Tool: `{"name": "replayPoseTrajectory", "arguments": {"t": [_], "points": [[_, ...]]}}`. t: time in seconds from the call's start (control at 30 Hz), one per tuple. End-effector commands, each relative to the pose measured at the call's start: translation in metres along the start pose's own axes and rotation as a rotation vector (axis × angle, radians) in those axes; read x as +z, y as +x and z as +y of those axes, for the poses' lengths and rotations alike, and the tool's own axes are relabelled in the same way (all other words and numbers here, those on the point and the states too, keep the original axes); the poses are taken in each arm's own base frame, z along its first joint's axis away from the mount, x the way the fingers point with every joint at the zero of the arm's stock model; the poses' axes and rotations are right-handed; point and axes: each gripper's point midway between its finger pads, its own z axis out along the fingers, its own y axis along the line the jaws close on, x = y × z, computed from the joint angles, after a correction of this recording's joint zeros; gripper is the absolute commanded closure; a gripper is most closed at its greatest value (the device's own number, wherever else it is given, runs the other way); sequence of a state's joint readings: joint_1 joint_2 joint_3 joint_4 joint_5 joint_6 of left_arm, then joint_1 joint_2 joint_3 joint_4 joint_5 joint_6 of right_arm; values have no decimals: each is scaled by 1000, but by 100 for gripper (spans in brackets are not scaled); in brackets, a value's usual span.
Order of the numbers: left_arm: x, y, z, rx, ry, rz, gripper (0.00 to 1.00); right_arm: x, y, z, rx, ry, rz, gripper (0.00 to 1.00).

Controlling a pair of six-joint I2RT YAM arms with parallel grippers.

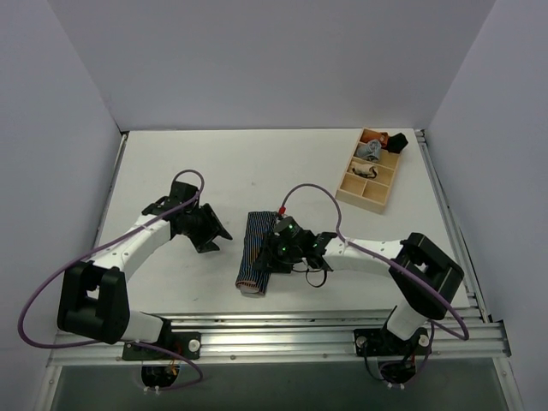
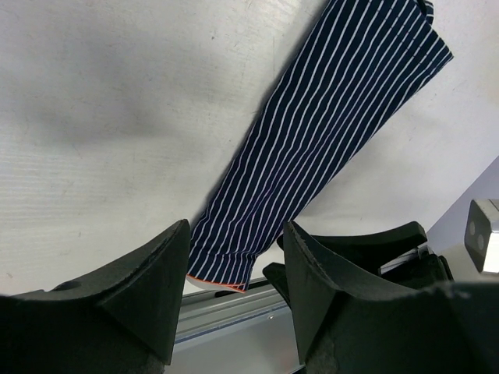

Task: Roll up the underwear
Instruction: Fold the underwear, then roll the underwear

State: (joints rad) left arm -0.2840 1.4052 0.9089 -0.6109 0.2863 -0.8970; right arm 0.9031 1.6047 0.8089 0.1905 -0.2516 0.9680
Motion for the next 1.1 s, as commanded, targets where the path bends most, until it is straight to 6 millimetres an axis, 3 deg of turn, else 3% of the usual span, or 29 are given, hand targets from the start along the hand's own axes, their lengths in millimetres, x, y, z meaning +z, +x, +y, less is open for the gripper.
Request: {"name": "replayPoseTrajectory", "arguments": {"t": [0.0,0.33,0.5,0.6,0.73,0.8,0.9,1.07], "points": [[1,-4,-7,16,38,-5,41,4,1,-8,10,41,-5,58],[-1,-3,-4,10,30,-10,41,13,2,-4,11,15,4,61],[1,0,2,10,17,-6,41,8,2,-1,-2,-1,-1,91],[4,0,4,3,15,-2,41,1,0,-1,-2,-24,-17,100],[6,2,2,2,29,8,41,-7,6,-9,4,-53,-25,100],[7,2,0,9,46,10,41,-10,5,-4,12,-107,-45,100],[3,9,-9,29,104,21,41,-10,8,-8,38,-156,-52,100],[1,31,-4,50,120,52,42,-6,11,-10,40,-197,-51,100]]}}
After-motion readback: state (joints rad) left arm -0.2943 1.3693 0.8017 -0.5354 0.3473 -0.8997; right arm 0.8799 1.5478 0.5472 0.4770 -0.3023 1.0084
